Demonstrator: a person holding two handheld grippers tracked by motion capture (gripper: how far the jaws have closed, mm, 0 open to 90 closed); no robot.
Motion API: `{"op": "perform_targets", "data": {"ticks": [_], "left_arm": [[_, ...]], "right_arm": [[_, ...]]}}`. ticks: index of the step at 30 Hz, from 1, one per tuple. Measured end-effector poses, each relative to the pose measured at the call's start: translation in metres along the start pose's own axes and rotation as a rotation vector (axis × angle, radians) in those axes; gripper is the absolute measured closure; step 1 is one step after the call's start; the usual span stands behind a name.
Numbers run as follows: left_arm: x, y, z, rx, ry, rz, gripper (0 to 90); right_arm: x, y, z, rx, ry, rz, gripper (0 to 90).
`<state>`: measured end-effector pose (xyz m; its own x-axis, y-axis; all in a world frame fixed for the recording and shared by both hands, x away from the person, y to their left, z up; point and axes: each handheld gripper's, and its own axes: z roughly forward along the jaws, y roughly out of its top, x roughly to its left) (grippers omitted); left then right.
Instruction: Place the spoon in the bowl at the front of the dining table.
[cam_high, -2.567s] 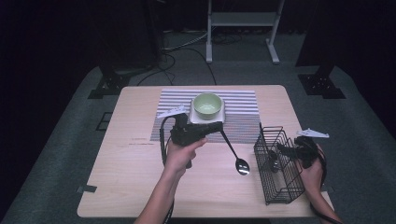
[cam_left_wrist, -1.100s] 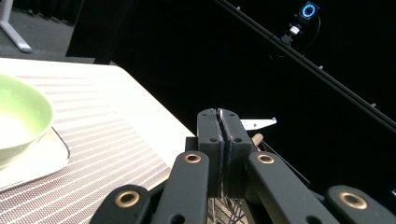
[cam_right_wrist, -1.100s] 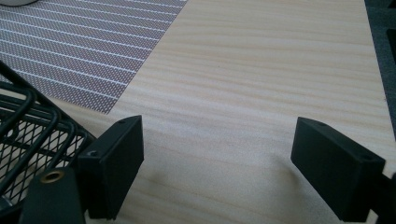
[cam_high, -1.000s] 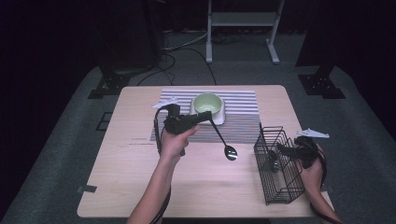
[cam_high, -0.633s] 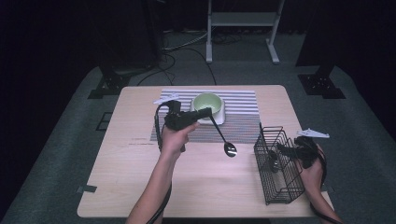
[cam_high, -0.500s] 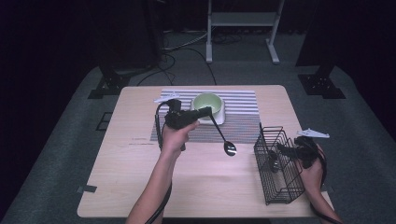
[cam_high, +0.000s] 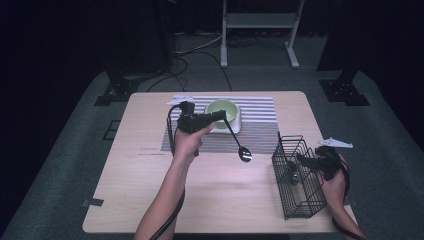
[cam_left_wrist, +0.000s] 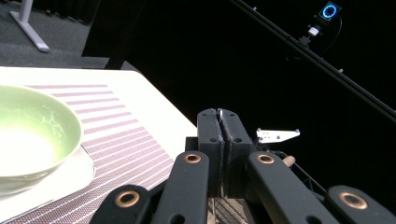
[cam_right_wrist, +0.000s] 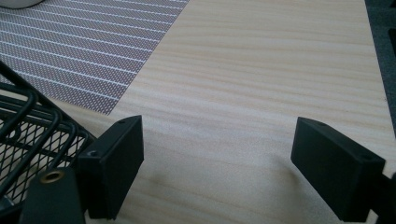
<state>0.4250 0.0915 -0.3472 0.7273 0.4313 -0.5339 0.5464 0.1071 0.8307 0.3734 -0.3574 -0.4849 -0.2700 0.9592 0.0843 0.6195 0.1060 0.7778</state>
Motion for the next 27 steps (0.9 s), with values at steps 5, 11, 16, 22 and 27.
{"op": "perform_targets", "data": {"ticks": [5, 11, 16, 22, 27], "left_arm": [[0.002, 0.004, 0.002, -0.006, 0.008, -0.006, 88.8], [0.005, 0.01, 0.003, -0.003, 0.018, 0.001, 88.8], [0.009, 0.015, 0.004, -0.002, 0.026, -0.002, 88.7], [0.011, 0.021, 0.007, 0.002, 0.038, 0.007, 88.7], [0.014, 0.026, 0.008, 0.002, 0.046, 0.008, 88.7]], "right_arm": [[0.0, 0.0, 0.0, -0.002, 0.001, -0.001, 16.1], [0.0, 0.0, 0.0, 0.0, 0.002, 0.002, 16.1], [0.0, 0.0, 0.0, 0.001, 0.001, 0.002, 16.1], [0.0, 0.0, 0.0, -0.001, 0.0, 0.003, 16.1], [0.0, 0.0, 0.0, -0.001, 0.0, 0.003, 16.1]]}}
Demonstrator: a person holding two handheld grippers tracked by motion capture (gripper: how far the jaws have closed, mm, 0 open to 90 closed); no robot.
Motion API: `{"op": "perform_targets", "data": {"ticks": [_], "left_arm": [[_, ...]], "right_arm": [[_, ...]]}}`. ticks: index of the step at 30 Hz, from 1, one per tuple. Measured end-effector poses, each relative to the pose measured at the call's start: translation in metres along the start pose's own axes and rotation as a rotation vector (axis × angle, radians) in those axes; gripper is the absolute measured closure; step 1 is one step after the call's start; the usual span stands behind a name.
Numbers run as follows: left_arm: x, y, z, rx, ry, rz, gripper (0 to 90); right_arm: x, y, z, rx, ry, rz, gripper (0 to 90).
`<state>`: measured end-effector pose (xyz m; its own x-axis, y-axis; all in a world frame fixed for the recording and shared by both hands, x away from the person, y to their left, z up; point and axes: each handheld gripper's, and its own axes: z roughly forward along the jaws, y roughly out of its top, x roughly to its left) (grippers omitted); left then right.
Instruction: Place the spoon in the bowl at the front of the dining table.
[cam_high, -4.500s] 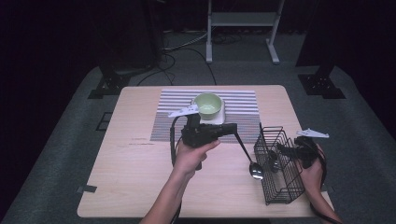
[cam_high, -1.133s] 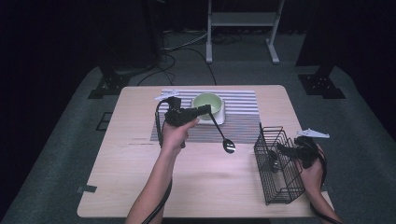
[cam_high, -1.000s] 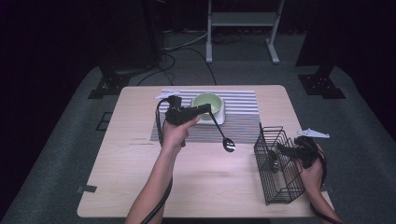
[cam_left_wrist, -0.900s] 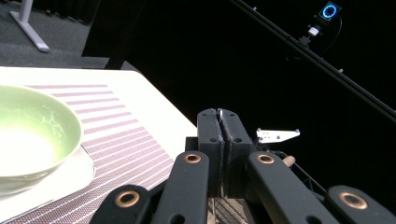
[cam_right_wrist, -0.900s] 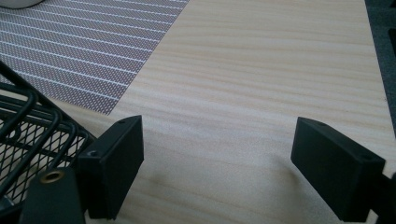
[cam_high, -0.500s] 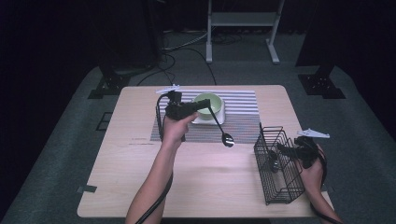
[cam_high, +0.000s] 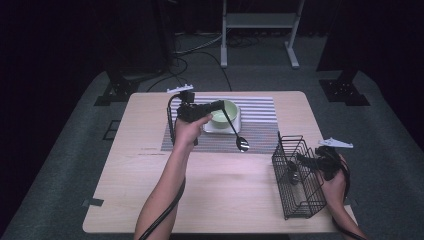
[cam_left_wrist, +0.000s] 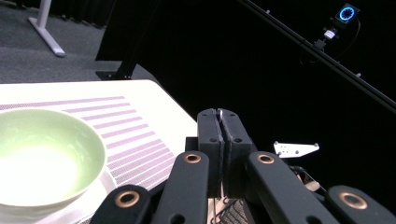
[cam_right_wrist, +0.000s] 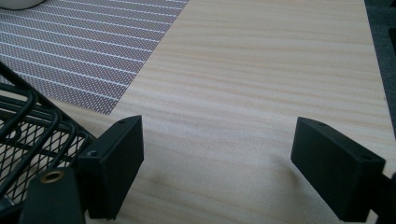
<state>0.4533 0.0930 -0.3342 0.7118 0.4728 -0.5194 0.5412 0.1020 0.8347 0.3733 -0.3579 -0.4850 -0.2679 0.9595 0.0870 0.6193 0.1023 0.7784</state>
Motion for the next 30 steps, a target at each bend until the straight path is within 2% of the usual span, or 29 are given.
{"op": "perform_targets", "data": {"ticks": [11, 23, 30], "left_arm": [[0.01, 0.008, 0.004, -0.008, 0.014, -0.017, 88.7], [0.017, 0.022, 0.01, -0.009, 0.033, -0.016, 88.7], [0.026, 0.031, 0.014, -0.011, 0.057, -0.024, 88.7]], "right_arm": [[0.0, 0.0, 0.0, -0.001, 0.001, 0.0, 16.1], [0.0, 0.0, 0.0, -0.001, 0.0, 0.0, 16.1], [0.0, 0.0, 0.0, -0.003, 0.002, 0.004, 16.0]]}}
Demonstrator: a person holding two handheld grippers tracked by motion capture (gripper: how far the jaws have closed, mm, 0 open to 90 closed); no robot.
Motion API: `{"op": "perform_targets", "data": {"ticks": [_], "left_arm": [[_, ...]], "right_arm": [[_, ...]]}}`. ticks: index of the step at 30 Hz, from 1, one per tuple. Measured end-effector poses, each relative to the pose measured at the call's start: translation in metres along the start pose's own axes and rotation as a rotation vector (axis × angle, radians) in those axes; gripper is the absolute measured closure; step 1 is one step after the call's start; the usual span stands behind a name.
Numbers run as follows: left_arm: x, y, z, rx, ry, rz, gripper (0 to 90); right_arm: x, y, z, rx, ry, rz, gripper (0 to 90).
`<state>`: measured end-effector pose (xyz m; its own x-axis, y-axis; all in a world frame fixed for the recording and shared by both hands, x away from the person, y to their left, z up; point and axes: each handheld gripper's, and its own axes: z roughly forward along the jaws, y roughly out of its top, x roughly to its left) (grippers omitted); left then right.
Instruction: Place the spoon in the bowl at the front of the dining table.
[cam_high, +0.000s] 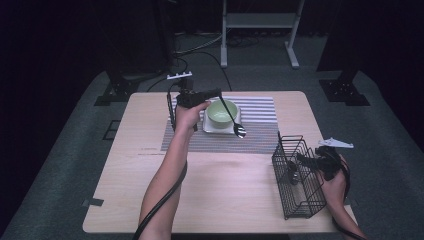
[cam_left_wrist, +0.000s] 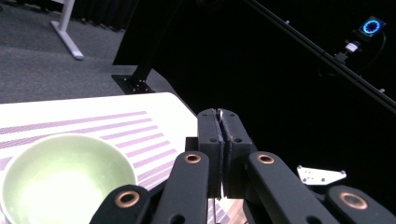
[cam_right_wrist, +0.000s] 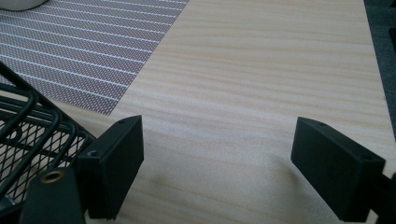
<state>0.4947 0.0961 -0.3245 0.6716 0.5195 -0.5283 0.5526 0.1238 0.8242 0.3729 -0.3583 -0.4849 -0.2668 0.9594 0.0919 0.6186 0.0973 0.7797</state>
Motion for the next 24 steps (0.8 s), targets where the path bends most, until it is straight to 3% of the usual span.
{"op": "perform_targets", "data": {"ticks": [24], "left_arm": [[0.019, 0.028, 0.006, -0.019, 0.077, -0.017, 88.7]], "right_arm": [[-0.001, 0.0, -0.001, -0.005, 0.003, 0.005, 16.1]]}}
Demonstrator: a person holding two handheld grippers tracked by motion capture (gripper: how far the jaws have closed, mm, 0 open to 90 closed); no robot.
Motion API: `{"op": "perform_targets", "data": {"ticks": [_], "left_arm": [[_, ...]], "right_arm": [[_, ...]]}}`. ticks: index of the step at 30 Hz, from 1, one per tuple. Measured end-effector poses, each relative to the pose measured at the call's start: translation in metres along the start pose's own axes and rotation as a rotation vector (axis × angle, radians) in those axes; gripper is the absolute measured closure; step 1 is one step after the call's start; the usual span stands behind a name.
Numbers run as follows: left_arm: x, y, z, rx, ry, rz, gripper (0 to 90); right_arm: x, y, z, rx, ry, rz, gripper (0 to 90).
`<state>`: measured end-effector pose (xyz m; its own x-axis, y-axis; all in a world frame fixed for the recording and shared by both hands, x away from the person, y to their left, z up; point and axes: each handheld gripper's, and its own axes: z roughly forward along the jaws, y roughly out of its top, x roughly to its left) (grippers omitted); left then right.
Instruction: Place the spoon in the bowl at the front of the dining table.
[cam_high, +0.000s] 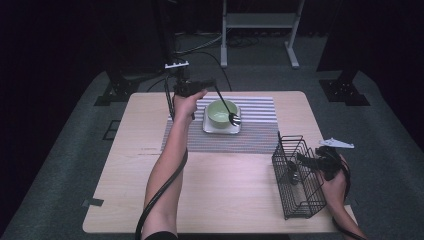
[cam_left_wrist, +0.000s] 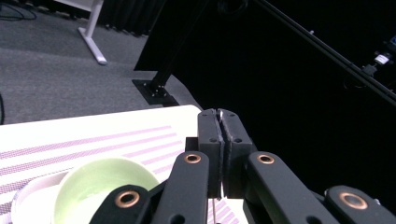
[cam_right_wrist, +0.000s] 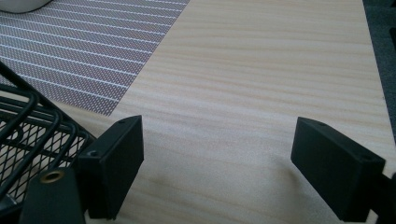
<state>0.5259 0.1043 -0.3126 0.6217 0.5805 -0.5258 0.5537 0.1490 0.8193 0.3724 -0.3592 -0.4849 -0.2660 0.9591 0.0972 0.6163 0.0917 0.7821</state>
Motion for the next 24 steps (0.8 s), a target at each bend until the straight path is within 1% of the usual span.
{"op": "perform_targets", "data": {"ticks": [1, 5, 7, 9, 16, 18, 20, 24], "left_arm": [[0.001, 0.002, 0.0, 0.003, 0.005, 0.003, 88.8], [0.002, 0.009, 0.001, -0.012, 0.018, -0.003, 88.8], [0.005, 0.011, 0.0, -0.016, 0.027, 0.001, 88.7], [0.007, 0.014, 0.0, -0.023, 0.038, -0.004, 88.8], [0.019, 0.017, -0.001, -0.046, 0.071, -0.036, 88.7], [0.022, 0.017, -0.001, -0.047, 0.076, -0.039, 88.8], [0.025, 0.018, -0.001, -0.048, 0.089, -0.043, 88.7], [0.032, 0.018, -0.001, -0.058, 0.105, -0.064, 88.7]], "right_arm": [[0.0, 0.0, 0.0, 0.0, 0.0, 0.002, 16.1], [0.0, 0.0, 0.0, -0.001, 0.001, 0.002, 16.1], [0.0, 0.0, 0.0, 0.0, 0.0, 0.001, 16.1], [0.0, 0.0, 0.0, -0.001, 0.0, 0.001, 16.1], [0.0, 0.0, 0.0, 0.0, 0.002, 0.003, 16.1], [0.0, 0.0, -0.001, 0.0, 0.002, 0.004, 16.1], [0.0, 0.0, -0.001, -0.001, 0.002, 0.003, 16.1], [0.0, 0.0, -0.001, -0.001, 0.002, 0.003, 16.1]]}}
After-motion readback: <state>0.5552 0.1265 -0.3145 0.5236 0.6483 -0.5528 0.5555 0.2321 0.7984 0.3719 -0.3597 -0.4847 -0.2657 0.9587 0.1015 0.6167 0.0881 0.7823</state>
